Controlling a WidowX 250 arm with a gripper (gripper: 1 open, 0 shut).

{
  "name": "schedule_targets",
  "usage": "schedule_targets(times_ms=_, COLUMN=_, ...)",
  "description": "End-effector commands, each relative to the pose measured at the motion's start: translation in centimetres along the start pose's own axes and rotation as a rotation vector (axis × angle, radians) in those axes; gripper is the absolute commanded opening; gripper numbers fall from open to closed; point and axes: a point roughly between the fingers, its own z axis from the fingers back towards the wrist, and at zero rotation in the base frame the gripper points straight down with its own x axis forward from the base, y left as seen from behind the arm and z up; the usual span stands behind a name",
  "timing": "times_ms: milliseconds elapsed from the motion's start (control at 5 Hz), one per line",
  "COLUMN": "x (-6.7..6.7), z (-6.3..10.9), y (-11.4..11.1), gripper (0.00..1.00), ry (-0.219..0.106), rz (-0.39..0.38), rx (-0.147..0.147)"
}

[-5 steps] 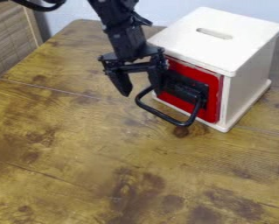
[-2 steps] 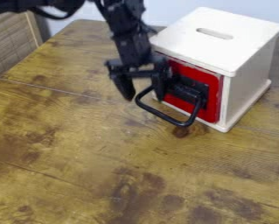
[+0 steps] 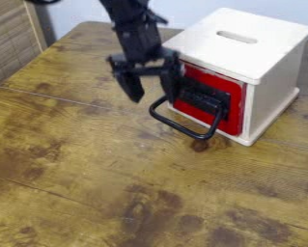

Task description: Close the drawer

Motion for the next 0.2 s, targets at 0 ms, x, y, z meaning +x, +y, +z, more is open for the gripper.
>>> schedule_targets(times_ms=0, x=1.77, z=2.75, y=-1.12, gripper=1.00, ry=-0.087, rz=-0.026, rx=-0.007)
